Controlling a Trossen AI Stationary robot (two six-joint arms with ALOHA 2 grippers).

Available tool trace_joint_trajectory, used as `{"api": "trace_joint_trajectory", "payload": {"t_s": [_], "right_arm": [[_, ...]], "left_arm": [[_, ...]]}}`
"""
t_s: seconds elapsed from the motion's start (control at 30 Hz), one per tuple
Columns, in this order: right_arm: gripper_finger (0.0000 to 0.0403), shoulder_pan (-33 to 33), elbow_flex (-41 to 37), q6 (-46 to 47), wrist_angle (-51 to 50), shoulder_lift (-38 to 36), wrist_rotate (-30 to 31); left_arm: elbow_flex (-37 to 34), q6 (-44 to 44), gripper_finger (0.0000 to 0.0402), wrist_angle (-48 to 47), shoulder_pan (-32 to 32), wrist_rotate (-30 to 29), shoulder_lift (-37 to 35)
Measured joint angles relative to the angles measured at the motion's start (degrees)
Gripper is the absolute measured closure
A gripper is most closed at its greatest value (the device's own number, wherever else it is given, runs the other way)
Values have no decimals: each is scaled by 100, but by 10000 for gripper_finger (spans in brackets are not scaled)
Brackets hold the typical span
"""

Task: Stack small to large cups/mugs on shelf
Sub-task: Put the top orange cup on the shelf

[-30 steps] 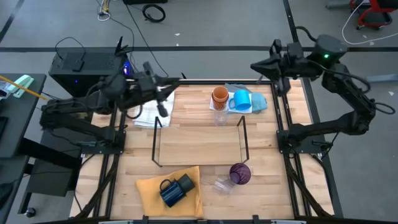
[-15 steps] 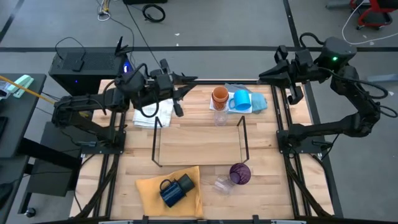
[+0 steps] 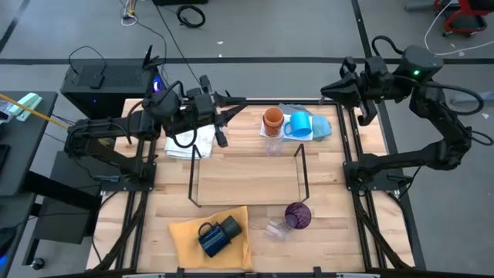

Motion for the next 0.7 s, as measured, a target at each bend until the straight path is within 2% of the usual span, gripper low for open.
{"api": "trace_joint_trajectory", "payload": {"t_s": [0.4, 0.57, 0.7], "right_arm": [[364, 3, 0, -92, -277, 77, -347], [356, 35, 0, -402, -1110, 100, -640], [346, 302, -2, -612, -1641, 241, -589]], "left_arm": [[0, -303, 334, 9, 0, 0, -2], [0, -474, 324, -203, 0, 2, -9], [0, -777, 316, -518, 0, 0, -9]]}}
